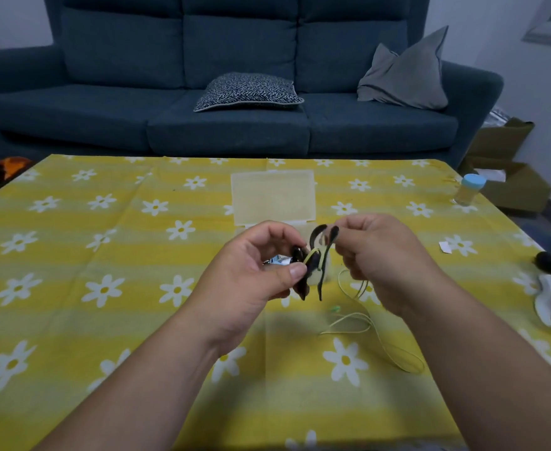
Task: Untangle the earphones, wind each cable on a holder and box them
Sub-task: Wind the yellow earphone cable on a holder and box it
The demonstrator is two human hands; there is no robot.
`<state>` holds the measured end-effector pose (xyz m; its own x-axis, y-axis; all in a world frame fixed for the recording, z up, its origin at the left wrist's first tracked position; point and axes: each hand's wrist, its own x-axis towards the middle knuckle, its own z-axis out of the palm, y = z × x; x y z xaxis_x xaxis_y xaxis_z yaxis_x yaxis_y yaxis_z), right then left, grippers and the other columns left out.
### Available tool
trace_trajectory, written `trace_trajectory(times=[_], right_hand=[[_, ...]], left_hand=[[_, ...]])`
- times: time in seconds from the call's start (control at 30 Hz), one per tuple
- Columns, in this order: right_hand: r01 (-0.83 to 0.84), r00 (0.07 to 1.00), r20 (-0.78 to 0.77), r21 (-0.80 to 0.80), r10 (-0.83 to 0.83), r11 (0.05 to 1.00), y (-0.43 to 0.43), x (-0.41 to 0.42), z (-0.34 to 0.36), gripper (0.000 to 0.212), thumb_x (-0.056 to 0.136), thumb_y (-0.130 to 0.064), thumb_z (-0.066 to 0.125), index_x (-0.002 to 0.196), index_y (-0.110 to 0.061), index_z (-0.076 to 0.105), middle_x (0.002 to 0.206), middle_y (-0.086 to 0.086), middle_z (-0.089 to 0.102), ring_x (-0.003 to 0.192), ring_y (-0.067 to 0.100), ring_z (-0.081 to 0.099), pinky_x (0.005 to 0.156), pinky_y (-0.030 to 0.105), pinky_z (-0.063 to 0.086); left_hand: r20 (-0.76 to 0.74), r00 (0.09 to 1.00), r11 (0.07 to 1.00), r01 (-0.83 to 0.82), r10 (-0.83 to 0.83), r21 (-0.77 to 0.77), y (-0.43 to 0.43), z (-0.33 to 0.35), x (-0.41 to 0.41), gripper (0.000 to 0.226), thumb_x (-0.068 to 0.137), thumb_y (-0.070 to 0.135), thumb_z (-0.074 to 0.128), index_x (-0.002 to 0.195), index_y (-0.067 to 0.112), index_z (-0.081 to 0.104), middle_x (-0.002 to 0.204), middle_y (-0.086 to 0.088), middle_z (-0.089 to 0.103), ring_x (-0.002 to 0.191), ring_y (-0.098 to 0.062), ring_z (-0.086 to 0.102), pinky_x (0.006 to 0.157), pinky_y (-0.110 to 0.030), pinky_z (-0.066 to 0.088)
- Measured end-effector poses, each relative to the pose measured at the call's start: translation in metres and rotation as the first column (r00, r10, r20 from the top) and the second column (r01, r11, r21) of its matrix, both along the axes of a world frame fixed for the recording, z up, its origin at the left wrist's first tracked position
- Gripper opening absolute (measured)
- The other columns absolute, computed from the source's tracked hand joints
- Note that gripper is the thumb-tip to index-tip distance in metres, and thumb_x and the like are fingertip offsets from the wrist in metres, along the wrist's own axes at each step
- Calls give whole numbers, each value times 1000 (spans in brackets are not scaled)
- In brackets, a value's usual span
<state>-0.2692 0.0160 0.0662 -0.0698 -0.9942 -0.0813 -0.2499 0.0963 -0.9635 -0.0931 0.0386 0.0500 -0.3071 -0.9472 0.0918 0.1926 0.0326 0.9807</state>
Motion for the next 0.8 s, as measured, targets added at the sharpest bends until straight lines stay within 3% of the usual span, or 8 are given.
trace_trajectory(times=[0.1,0.23,0.37,0.47,0.6,0.67,0.73,0.8], right_hand=[[-147,988,-32,129,152,981,6,11,-9,35,92,-10,58,59,-19,66,52,-3,41,48,14,27,48,26,19],[-349,937,45,185,347,919,13,21,-13,30,103,-17,46,81,-11,66,55,-3,39,47,11,26,47,25,19],[-486,874,99,181,476,855,18,24,-11,29,105,-17,43,86,-8,64,57,-1,39,49,12,24,48,25,18],[-563,822,191,125,537,817,21,22,-2,29,103,-20,49,82,-9,66,55,-2,36,49,13,23,48,24,18],[-486,846,232,-33,480,873,19,17,10,23,91,-20,61,72,-8,66,47,-6,38,45,9,26,43,20,20],[-392,882,250,-82,399,916,15,12,14,24,86,-20,59,66,-10,67,48,-2,38,47,11,27,43,21,19],[-256,942,196,-105,272,961,10,4,15,32,92,-16,60,62,-12,67,49,-1,38,48,13,27,43,22,18],[-129,989,57,-142,138,981,5,-4,13,35,95,-15,59,61,-9,65,48,-4,39,49,13,28,44,22,23]], left_hand=[[-92,994,997,-62,66,46,-2,0,1,26,73,3,67,84,27,68,85,-1,66,66,-22,63,65,-32,44],[-111,955,961,-270,275,57,-10,-3,6,32,84,-9,65,88,23,65,85,-1,66,73,-23,61,59,-22,47],[-58,914,915,-404,403,-17,-15,-8,12,30,85,-10,63,90,19,63,89,-4,65,77,-20,61,56,-18,48],[19,907,903,-417,421,-104,-18,-11,14,31,83,-11,66,89,20,65,92,-3,66,80,-18,60,61,-17,48],[141,916,918,-346,375,-194,-16,-13,10,32,80,-10,71,86,21,66,85,8,69,68,-17,60,65,-22,51],[178,931,936,-281,320,-210,-15,-14,7,33,80,-11,71,84,21,67,83,7,69,70,-39,58,69,-39,54],[179,951,957,-218,252,-191,-12,-13,4,35,79,-13,69,83,23,68,84,5,68,74,-50,55,76,-54,53],[175,967,973,-156,186,-172,-10,-11,2,37,80,-14,68,83,22,68,85,3,66,70,-48,54,73,-51,56]])
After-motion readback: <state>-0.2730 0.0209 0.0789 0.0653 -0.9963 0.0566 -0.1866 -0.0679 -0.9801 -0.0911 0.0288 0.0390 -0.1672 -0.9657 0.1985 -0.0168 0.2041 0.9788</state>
